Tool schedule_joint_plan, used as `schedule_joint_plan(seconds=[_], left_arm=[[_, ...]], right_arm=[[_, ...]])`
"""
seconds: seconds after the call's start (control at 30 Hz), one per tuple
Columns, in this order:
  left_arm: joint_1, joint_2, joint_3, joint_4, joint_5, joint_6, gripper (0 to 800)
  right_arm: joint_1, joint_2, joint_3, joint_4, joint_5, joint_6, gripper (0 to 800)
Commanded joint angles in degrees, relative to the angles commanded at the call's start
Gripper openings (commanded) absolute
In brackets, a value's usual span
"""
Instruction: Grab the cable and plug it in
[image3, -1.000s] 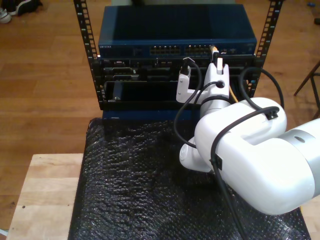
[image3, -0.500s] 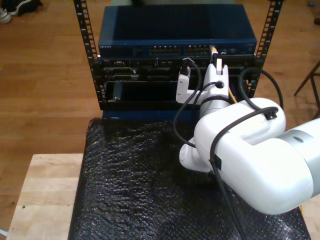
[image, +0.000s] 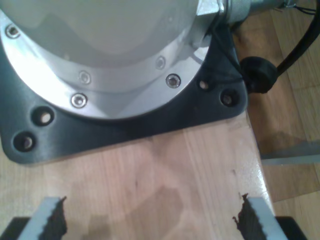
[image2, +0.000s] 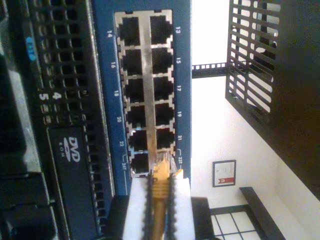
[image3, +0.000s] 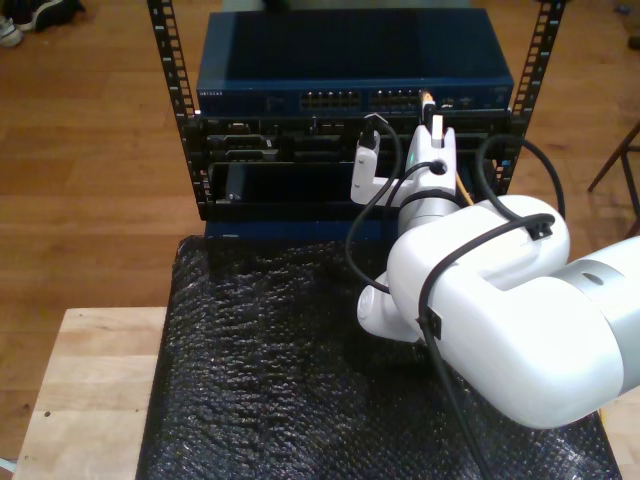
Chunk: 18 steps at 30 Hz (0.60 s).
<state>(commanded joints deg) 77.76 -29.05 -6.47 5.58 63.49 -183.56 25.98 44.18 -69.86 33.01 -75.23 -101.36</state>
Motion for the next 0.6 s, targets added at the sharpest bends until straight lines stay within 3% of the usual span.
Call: schedule_joint_plan(seconds=[0.6], left_arm=[[0.0,0.0,0.0,0.0,0.0,0.0,800]], right_arm=[[-0.6,0.4,-1.4,-0.1,0.4,0.0,0]])
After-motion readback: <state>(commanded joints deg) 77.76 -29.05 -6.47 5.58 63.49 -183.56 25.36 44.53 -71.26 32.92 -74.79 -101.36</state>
